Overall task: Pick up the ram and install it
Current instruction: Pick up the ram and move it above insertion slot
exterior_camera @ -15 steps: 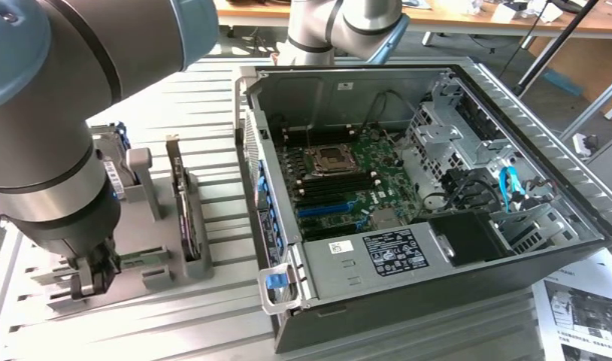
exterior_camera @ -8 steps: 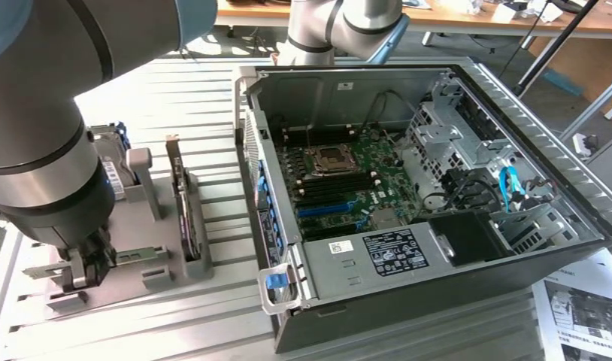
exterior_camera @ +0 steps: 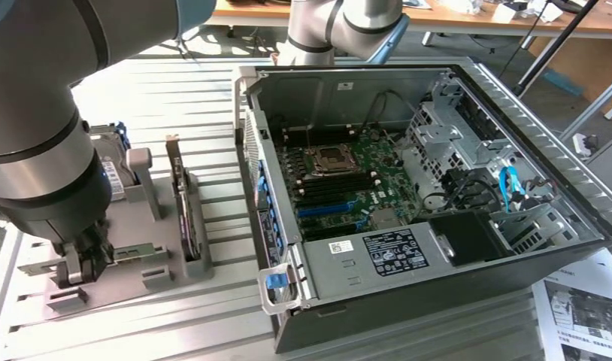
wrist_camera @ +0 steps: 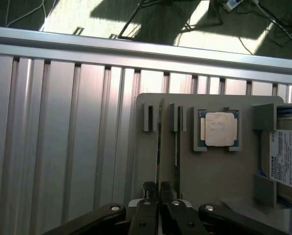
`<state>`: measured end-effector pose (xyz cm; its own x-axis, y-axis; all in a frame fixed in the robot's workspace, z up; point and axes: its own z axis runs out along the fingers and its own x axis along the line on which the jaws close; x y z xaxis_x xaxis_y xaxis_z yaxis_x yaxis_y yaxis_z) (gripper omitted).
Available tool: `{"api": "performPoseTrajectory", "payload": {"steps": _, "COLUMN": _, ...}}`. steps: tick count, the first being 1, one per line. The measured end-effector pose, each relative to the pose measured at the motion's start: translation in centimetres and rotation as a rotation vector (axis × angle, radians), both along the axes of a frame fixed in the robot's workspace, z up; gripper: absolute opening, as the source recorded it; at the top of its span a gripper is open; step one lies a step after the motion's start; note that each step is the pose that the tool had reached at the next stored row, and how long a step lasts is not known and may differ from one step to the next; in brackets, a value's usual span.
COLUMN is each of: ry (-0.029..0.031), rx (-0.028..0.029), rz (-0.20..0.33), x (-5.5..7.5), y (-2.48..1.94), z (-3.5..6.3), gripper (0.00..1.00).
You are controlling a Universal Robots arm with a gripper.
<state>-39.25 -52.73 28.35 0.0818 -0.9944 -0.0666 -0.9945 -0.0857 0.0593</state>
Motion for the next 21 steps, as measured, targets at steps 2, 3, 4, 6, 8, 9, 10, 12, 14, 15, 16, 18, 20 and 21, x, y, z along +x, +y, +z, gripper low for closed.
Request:
{"api": "performPoseTrajectory", "payload": {"steps": 2, "ry": 0.0, "rx": 0.0, "rz": 0.0, "x": 0.0, "y": 0.0, "z": 0.18, "gripper": 0.14}}
{"api": "performPoseTrajectory", "payload": {"steps": 3, "ry": -0.0001, "rx": 0.0001, "rz": 0.0, "x": 0.0, "y": 0.0, "z": 0.26, "gripper": 0.14}}
{"api": "performPoseTrajectory", "payload": {"steps": 4, "ry": 0.0, "rx": 0.0, "rz": 0.0, "x": 0.0, "y": 0.0, "z": 0.37, "gripper": 0.14}}
{"api": "performPoseTrajectory", "payload": {"steps": 6, "ry": 0.0, "rx": 0.0, "rz": 0.0, "x": 0.0, "y": 0.0, "z": 0.67, "gripper": 0.14}}
{"api": "performPoseTrajectory", "payload": {"steps": 8, "ry": 0.0, "rx": 0.0, "rz": 0.0, "x": 0.0, "y": 0.0, "z": 0.93, "gripper": 0.14}}
{"api": "performPoseTrajectory", "payload": {"steps": 9, "ry": 0.0, "rx": 0.0, "rz": 0.0, "x": 0.0, "y": 0.0, "z": 1.04, "gripper": 0.14}}
{"api": "performPoseTrajectory", "payload": {"steps": 10, "ry": -0.0001, "rx": 0.0001, "rz": 0.0, "x": 0.0, "y": 0.0, "z": 1.17, "gripper": 0.14}}
{"api": "performPoseTrajectory", "payload": {"steps": 12, "ry": 0.0, "rx": 0.0, "rz": 0.0, "x": 0.0, "y": 0.0, "z": 1.42, "gripper": 0.14}}
{"api": "performPoseTrajectory", "payload": {"steps": 14, "ry": 0.0, "rx": 0.0, "rz": 0.0, "x": 0.0, "y": 0.0, "z": 1.65, "gripper": 0.14}}
{"api": "performPoseTrajectory", "payload": {"steps": 15, "ry": 0.0, "rx": 0.0, "rz": 0.0, "x": 0.0, "y": 0.0, "z": 1.78, "gripper": 0.14}}
{"api": "performPoseTrajectory", "payload": {"steps": 16, "ry": 0.0, "rx": 0.0, "rz": 0.0, "x": 0.0, "y": 0.0, "z": 1.89, "gripper": 0.14}}
{"api": "performPoseTrajectory", "payload": {"steps": 18, "ry": -0.0001, "rx": 0.0001, "rz": 0.0, "x": 0.0, "y": 0.0, "z": 2.07, "gripper": 0.14}}
{"api": "performPoseTrajectory", "payload": {"steps": 20, "ry": 0.0, "rx": -0.0001, "rz": 0.0, "x": 0.0, "y": 0.0, "z": 2.39, "gripper": 0.14}}
{"api": "performPoseTrajectory", "payload": {"steps": 21, "ry": 0.0001, "rx": 0.0, "rz": 0.0, "x": 0.0, "y": 0.0, "z": 2.58, "gripper": 0.14}}
